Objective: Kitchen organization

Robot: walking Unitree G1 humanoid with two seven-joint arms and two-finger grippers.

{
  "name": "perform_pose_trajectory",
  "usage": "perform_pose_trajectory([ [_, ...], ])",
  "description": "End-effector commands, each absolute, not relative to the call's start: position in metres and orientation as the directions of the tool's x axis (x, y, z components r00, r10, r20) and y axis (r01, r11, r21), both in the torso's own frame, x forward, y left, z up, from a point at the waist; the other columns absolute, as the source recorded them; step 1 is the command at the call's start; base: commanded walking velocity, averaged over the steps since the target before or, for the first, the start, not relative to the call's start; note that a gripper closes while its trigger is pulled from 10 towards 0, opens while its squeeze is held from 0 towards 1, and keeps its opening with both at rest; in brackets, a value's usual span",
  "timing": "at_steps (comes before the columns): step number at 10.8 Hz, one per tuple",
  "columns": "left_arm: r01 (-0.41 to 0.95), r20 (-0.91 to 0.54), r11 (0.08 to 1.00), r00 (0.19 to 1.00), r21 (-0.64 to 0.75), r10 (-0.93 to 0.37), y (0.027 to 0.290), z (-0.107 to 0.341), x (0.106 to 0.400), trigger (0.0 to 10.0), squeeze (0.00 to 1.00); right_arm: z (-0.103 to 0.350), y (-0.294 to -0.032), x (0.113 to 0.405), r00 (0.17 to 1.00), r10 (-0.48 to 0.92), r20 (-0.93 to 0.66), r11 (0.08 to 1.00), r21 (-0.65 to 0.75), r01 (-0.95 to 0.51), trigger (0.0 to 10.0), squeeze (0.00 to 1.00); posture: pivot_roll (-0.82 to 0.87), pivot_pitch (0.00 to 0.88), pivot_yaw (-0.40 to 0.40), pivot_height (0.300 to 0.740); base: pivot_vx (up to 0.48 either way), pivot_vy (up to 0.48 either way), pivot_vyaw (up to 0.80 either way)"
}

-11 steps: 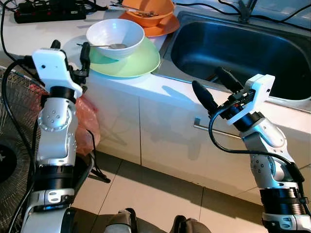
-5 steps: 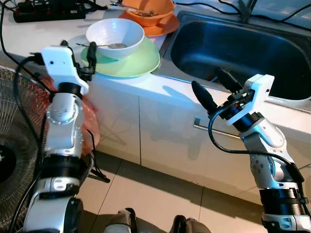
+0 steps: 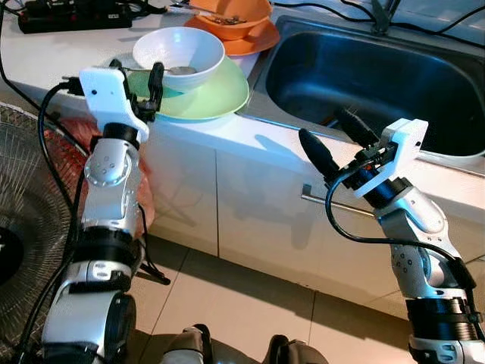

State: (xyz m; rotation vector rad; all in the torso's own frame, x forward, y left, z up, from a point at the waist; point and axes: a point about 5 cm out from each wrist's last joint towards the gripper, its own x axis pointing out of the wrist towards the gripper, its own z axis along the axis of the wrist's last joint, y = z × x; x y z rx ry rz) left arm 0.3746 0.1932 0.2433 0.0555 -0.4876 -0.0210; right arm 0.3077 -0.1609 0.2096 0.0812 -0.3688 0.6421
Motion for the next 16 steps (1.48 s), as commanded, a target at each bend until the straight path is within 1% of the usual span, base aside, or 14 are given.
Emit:
perform_pose_trajectory([
  [1, 0.028, 0.476, 0.998, 0.878, 0.058, -0.052, 0.1888, 0.2448, 0.3762, 10.0, 0.00, 0.2101, -0.1624, 0.3044, 0.739, 0.568, 0.363, 0.800, -0.033, -0.599, 10.0, 0.00, 0.01, 0.205, -0.048, 0.740, 0.000, 0.000, 0.00],
  [2, 0.024, 0.482, 0.998, 0.875, 0.059, -0.049, 0.1888, 0.2456, 0.3774, 10.0, 0.00, 0.2093, -0.1630, 0.3039, 0.742, 0.566, 0.360, 0.802, -0.031, -0.597, 10.0, 0.00, 0.01, 0.205, -0.047, 0.740, 0.000, 0.000, 0.00],
  [3, 0.021, 0.483, 0.998, 0.874, 0.059, -0.047, 0.1894, 0.2467, 0.3781, 6.0, 0.00, 0.2090, -0.1630, 0.3038, 0.742, 0.566, 0.359, 0.802, -0.030, -0.597, 10.0, 0.00, 0.01, 0.206, -0.048, 0.740, 0.000, 0.000, 0.00],
  [4, 0.017, 0.485, 0.998, 0.873, 0.061, -0.044, 0.1902, 0.2470, 0.3789, 3.7, 0.00, 0.2087, -0.1631, 0.3035, 0.743, 0.566, 0.357, 0.802, -0.029, -0.597, 10.0, 0.00, 0.01, 0.206, -0.047, 0.740, 0.000, 0.000, 0.00],
  [5, 0.011, 0.488, 0.998, 0.872, 0.061, -0.040, 0.1911, 0.2471, 0.3796, 2.5, 0.00, 0.2083, -0.1631, 0.3034, 0.744, 0.567, 0.354, 0.802, -0.028, -0.597, 10.0, 0.00, 0.01, 0.206, -0.047, 0.740, 0.000, 0.000, 0.00],
  [9, -0.001, 0.506, 0.998, 0.862, 0.060, -0.030, 0.1911, 0.2498, 0.3795, 1.3, 0.00, 0.2071, -0.1631, 0.3034, 0.744, 0.571, 0.346, 0.801, -0.035, -0.598, 10.0, 0.00, 0.01, 0.203, -0.051, 0.740, 0.000, 0.000, 0.00],
  [14, -0.008, 0.519, 0.998, 0.855, 0.061, -0.025, 0.1914, 0.2537, 0.3800, 0.9, 0.00, 0.2071, -0.1631, 0.3048, 0.745, 0.569, 0.347, 0.802, -0.036, -0.596, 10.0, 0.00, 0.01, 0.192, -0.051, 0.740, 0.000, 0.000, 0.00],
  [15, -0.008, 0.519, 0.998, 0.854, 0.061, -0.025, 0.1913, 0.2538, 0.3802, 0.0, 0.00, 0.2071, -0.1632, 0.3050, 0.746, 0.569, 0.347, 0.803, -0.036, -0.596, 10.0, 0.00, 0.01, 0.192, -0.050, 0.740, 0.000, 0.000, 0.00],
  [16, -0.008, 0.520, 0.998, 0.854, 0.061, -0.025, 0.1912, 0.2541, 0.3804, 0.0, 0.00, 0.2072, -0.1632, 0.3054, 0.746, 0.568, 0.346, 0.803, -0.037, -0.595, 10.0, 0.00, 0.01, 0.192, -0.051, 0.740, 0.000, 0.000, 0.00],
])
